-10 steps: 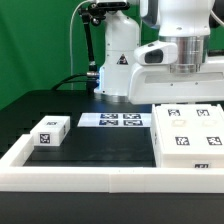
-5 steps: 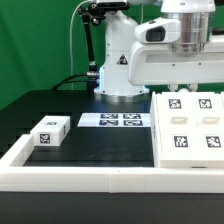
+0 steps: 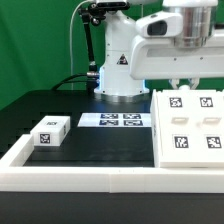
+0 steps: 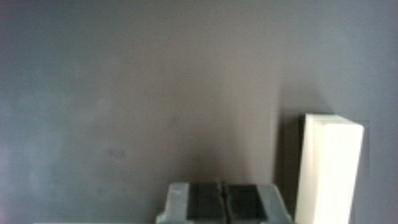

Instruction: Assemble cabinet

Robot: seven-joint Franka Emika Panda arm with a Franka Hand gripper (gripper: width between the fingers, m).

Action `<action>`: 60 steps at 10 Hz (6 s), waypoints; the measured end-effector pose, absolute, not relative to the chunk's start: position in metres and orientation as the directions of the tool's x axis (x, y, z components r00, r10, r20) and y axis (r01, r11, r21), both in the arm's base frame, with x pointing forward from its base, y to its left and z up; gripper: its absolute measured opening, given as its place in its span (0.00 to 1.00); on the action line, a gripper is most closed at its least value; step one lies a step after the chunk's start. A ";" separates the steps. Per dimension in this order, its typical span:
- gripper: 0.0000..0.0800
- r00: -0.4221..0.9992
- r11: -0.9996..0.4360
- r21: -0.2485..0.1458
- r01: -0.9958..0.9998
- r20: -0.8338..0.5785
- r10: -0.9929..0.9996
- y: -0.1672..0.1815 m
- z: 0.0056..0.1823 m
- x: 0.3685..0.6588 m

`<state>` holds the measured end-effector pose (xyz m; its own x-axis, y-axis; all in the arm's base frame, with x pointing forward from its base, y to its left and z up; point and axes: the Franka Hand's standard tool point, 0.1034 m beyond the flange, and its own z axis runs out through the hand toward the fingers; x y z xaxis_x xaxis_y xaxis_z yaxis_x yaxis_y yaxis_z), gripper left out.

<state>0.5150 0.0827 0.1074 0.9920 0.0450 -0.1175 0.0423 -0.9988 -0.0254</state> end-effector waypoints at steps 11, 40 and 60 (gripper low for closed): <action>0.00 0.985 -0.999 -0.023 0.048 -0.163 0.051 0.083 0.128 0.533; 0.00 0.982 -0.995 -0.035 0.098 -0.156 0.102 0.084 0.158 0.574; 0.00 0.978 -0.994 -0.039 0.099 -0.178 0.104 0.088 0.155 0.585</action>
Offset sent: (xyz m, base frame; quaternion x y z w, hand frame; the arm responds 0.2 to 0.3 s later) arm 0.0000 0.0000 0.0000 0.0000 0.0000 0.0000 1.0000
